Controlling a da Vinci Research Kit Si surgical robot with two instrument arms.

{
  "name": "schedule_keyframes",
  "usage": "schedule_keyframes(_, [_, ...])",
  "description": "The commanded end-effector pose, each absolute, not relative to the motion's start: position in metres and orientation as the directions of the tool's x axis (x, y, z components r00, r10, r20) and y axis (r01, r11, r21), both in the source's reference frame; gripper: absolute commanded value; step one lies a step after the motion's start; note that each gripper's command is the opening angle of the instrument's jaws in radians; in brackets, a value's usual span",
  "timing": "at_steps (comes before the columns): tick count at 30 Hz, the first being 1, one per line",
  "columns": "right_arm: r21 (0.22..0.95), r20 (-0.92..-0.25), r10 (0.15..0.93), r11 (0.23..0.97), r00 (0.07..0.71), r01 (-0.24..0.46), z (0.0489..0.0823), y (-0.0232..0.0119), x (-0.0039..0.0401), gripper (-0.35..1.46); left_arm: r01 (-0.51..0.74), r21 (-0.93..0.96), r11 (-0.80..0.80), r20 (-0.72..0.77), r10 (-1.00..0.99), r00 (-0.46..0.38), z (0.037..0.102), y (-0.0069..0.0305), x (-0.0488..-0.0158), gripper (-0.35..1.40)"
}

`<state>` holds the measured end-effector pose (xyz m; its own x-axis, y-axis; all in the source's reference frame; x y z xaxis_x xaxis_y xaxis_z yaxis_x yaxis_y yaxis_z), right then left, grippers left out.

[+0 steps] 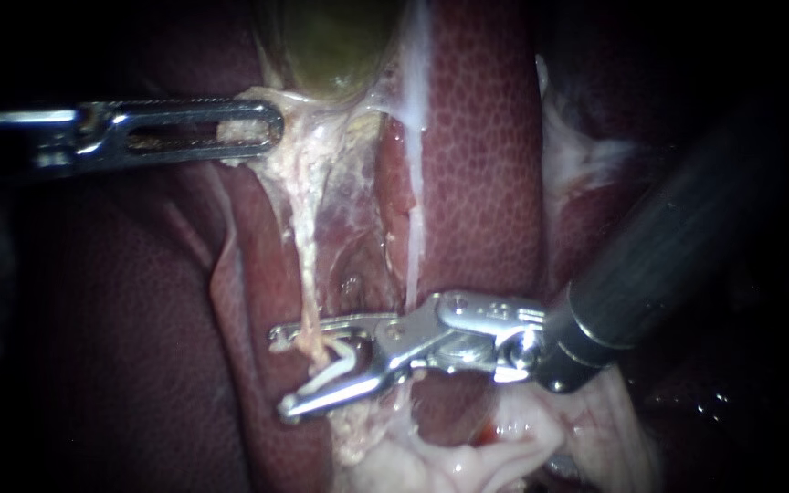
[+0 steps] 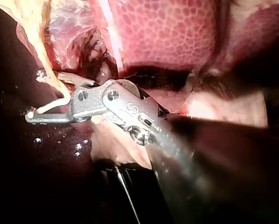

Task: Clipping first clip left tube

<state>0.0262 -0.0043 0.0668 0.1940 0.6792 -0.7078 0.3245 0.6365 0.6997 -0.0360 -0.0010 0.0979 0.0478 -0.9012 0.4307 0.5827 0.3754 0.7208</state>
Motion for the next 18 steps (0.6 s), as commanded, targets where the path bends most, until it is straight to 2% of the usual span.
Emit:
schedule_keyframes(1, [0.7, -0.708, 0.679, 0.637, 0.194, 0.324, 0.0667, -0.0041, 0.0261, 0.55, 0.583, 0.721, 0.376, 0.431, -0.901, 0.048, 0.0979, -0.001, -0.036, -0.35])
schedule_keyframes(7, [0.7, -0.707, 0.68, 0.637, 0.193, 0.322, 0.0668, -0.0039, 0.0261, 0.45, 0.583, 0.721, 0.376, 0.431, -0.901, 0.048, 0.0979, -0.001, -0.036, -0.35])
schedule_keyframes(8, [0.714, -0.691, 0.694, 0.613, 0.203, 0.337, 0.0668, -0.004, 0.0259, 0.32, 0.583, 0.721, 0.376, 0.431, -0.901, 0.048, 0.0979, -0.001, -0.036, -0.35])
schedule_keyframes(9, [0.736, -0.663, 0.713, 0.566, 0.227, 0.373, 0.0668, -0.004, 0.0255, 0.04, 0.583, 0.721, 0.376, 0.431, -0.901, 0.048, 0.0979, -0.001, -0.036, -0.35])
schedule_keyframes(11, [0.746, -0.657, 0.712, 0.569, 0.246, 0.345, 0.0666, -0.004, 0.0252, -0.35, 0.582, 0.721, 0.376, 0.431, -0.901, 0.048, 0.0979, -0.001, -0.036, -0.35])
schedule_keyframes(18, [0.745, -0.659, 0.71, 0.571, 0.248, 0.345, 0.0671, -0.0036, 0.0251, -0.35, 0.582, 0.721, 0.376, 0.431, -0.901, 0.048, 0.0979, -0.001, -0.036, -0.35])
